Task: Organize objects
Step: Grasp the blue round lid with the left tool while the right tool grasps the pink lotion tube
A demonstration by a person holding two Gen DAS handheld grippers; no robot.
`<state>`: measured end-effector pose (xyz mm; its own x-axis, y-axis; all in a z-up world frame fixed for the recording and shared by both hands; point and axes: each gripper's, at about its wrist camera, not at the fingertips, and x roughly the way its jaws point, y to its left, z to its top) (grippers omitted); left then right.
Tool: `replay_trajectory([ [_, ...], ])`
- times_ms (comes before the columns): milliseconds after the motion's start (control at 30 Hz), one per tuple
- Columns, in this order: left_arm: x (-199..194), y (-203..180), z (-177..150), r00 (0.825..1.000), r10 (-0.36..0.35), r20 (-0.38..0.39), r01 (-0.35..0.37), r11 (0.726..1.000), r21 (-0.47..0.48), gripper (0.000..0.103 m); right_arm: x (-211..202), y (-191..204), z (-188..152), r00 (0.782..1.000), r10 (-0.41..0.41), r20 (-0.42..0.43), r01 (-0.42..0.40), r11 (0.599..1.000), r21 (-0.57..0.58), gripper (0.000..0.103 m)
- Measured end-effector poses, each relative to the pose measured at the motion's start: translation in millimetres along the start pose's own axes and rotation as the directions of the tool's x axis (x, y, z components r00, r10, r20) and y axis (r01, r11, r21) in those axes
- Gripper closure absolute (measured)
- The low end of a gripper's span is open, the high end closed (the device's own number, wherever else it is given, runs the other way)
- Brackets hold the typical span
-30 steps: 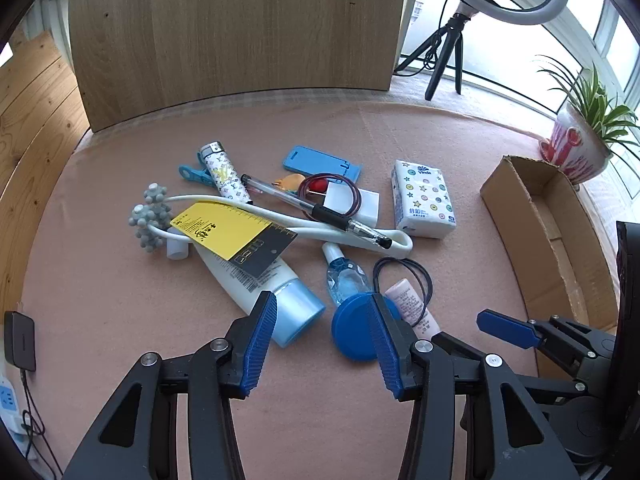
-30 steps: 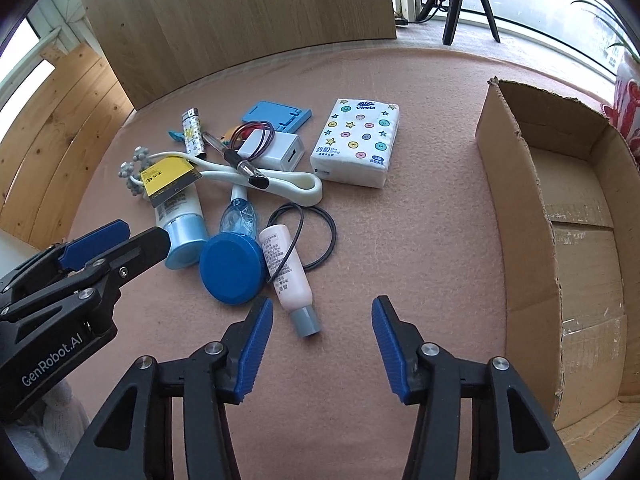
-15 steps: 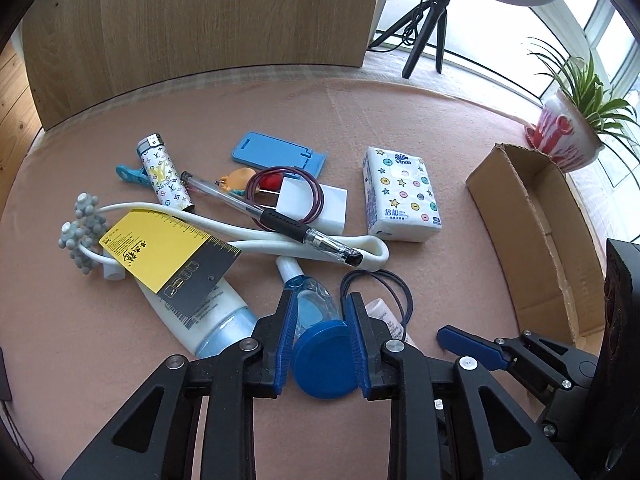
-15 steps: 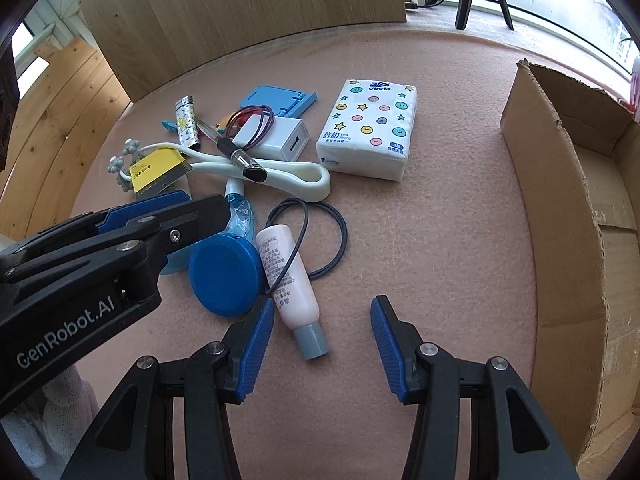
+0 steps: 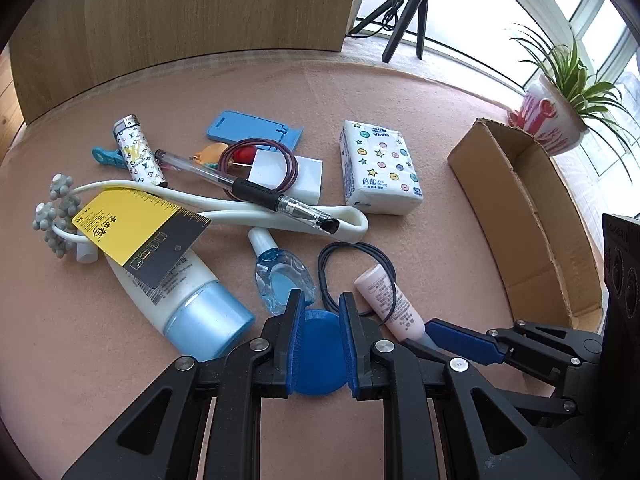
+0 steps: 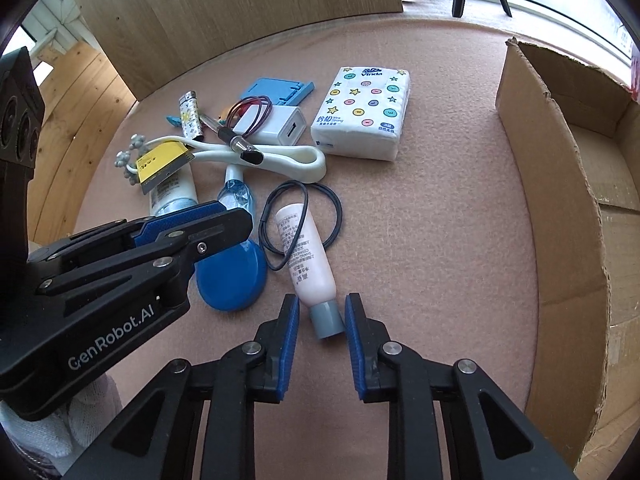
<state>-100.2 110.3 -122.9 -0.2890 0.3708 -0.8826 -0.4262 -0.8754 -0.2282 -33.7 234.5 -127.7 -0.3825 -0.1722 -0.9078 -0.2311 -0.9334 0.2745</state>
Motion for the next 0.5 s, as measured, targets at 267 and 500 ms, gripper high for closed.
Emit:
replay_trajectory([
  [267, -1.0, 7.3, -5.7, 1.0, -0.021, -0.005, 0.02, 1.0, -0.018, 0.086, 2.5, 10.3, 11.0, 0.998, -0.06, 0.03, 0.062, 0.995, -0.078, 0.065],
  [500, 3.0, 10.0, 4.5, 0.999, -0.022, -0.024, 0.022, 1.0, -0.016, 0.086, 8.5, 14.8, 12.5, 0.999, -0.046, 0.002, 0.046, 0.995, -0.092, 0.081],
])
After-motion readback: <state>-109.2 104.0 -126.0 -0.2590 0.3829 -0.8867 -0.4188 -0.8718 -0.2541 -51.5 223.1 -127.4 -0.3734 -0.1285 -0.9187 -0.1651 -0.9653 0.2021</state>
